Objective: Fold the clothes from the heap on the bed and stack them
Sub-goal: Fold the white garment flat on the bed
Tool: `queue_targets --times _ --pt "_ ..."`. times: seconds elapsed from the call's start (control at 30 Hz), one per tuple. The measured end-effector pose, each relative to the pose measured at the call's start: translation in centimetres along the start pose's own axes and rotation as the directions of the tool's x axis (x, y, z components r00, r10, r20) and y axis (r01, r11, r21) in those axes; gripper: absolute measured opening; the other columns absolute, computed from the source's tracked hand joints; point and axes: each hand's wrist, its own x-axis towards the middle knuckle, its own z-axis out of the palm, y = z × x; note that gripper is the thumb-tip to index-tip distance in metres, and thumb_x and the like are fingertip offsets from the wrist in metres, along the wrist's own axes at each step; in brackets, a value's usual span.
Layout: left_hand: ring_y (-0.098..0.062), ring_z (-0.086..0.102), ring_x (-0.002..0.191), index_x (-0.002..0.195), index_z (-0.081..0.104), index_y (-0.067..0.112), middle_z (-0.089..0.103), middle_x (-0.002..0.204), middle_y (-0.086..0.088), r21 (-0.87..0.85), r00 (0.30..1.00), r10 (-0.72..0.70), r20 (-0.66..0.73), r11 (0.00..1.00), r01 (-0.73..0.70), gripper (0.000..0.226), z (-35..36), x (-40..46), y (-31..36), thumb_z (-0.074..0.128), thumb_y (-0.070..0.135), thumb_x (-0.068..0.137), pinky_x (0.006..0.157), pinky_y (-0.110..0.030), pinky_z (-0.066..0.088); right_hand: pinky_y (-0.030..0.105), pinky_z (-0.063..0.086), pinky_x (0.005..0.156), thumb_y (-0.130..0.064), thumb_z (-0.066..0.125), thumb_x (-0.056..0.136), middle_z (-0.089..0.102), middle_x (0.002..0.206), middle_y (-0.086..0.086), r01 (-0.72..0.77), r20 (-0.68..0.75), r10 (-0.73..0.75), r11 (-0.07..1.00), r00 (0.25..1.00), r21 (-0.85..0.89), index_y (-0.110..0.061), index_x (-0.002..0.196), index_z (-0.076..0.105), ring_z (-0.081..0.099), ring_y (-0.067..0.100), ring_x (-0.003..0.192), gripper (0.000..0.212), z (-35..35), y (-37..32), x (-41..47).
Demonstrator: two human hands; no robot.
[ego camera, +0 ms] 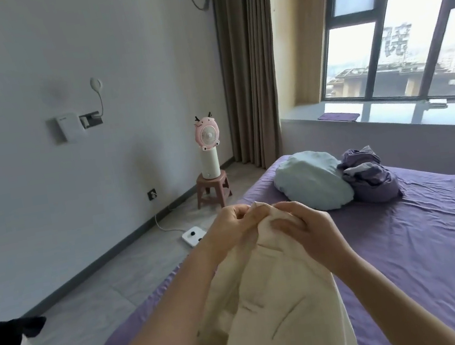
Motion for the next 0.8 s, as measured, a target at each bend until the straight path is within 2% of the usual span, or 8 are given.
queue_targets --times 0.1,0.2,0.27,0.4,0.5,0.63,0.73,0.8 --pt "-0.015 0.049 0.066 0.078 0.062 0.005 0.056 0.073 -0.001 0.019 0.993 -0.103 0.061 0.995 0.102 0.076 -0.9 -1.2 -0.6 0.058 0.08 0.068 0.061 -0.029 0.04 0.014 0.046 0.069 -0.025 0.067 0.086 0.067 0.08 -0.019 0.013 -0.023 -0.013 1.0 1.0 0.006 -0.039 0.086 0.065 0.059 -0.003 0.073 0.015 0.2 -1.1 0.2" --pt "0.0 0.058 0.063 0.071 0.071 0.027 0.067 0.071 0.013 0.084 0.982 -0.135 0.131 0.989 0.124 0.05 -2.1 -2.1 -1.8 0.057 0.075 0.074 0.058 -0.015 0.046 0.01 0.04 0.06 -0.024 0.065 0.088 0.06 0.066 -0.017 -0.055 -0.092 0.062 0.995 0.994 0.081 -0.026 0.077 0.066 0.048 -0.003 0.062 0.012 0.4 -1.4 1.0" --pt "0.001 0.061 0.067 0.077 0.074 0.026 0.07 0.075 0.012 0.101 0.975 -0.139 0.175 0.987 0.123 0.035 -3.2 -2.3 -2.9 0.062 0.058 0.083 0.063 -0.014 0.048 0.008 0.037 0.058 -0.024 0.062 0.09 0.055 0.06 -0.019 -0.108 -0.153 0.126 0.987 0.98 0.121 -0.025 0.071 0.064 0.044 -0.003 0.059 0.019 0.2 -1.0 1.7" --pt "-0.009 0.06 0.082 0.09 0.068 0.017 0.068 0.088 0.002 0.193 0.973 -0.16 0.164 0.973 0.127 0.02 -4.7 -1.3 -4.9 0.061 0.036 0.092 0.08 -0.029 0.049 0.007 0.037 0.056 -0.026 0.06 0.092 0.055 0.061 -0.02 -0.187 -0.218 0.235 0.958 0.947 0.218 -0.024 0.071 0.067 0.045 -0.006 0.058 0.022 -0.4 -0.2 2.6" --pt "-0.013 0.05 0.076 0.092 0.06 0.012 0.058 0.082 -0.002 0.192 0.979 -0.133 0.157 0.976 0.102 0.019 -4.8 0.0 -4.5 0.055 0.029 0.097 0.072 -0.03 0.041 0.006 0.039 0.057 -0.027 0.064 0.089 0.061 0.063 -0.02 -0.247 -0.268 0.292 0.95 0.918 0.191 -0.032 0.073 0.069 0.049 -0.007 0.058 0.018 -0.8 0.0 3.1" --pt "-0.011 0.046 0.067 0.091 0.058 0.012 0.054 0.077 -0.001 0.181 0.984 -0.078 0.16 0.982 0.048 0.017 -4.4 1.9 -2.7 0.052 0.027 0.098 0.06 -0.023 0.038 0.008 0.037 0.051 -0.023 0.064 0.089 0.06 0.064 -0.012 -0.311 -0.348 0.301 0.95 0.888 0.028 -0.046 0.08 0.058 0.05 -0.005 0.055 0.026 -1.5 0.2 2.6" --pt "-0.008 0.044 0.06 0.091 0.056 0.014 0.052 0.072 0.003 0.136 0.982 -0.071 0.173 0.99 0.047 0.017 -3.7 3.3 -1.6 0.049 0.027 0.099 0.052 -0.021 0.036 0.006 0.039 0.065 -0.003 0.057 0.09 0.063 0.078 -0.011 -0.313 -0.353 0.265 0.946 0.897 -0.085 -0.037 0.082 0.061 0.058 0.004 0.076 0.035 -1.2 0.2 1.6" --pt "-0.009 0.044 0.058 0.09 0.053 0.015 0.051 0.07 0.003 0.129 0.981 -0.07 0.182 0.991 0.046 0.016 -2.9 4.3 -0.9 0.047 0.026 0.1 0.049 -0.022 0.036 0.015 0.039 0.079 -0.003 0.062 0.087 0.063 0.089 -0.005 -0.33 -0.363 0.259 0.932 0.895 -0.151 -0.022 0.09 0.068 0.06 0.019 0.094 0.019 -0.5 0.1 1.1"
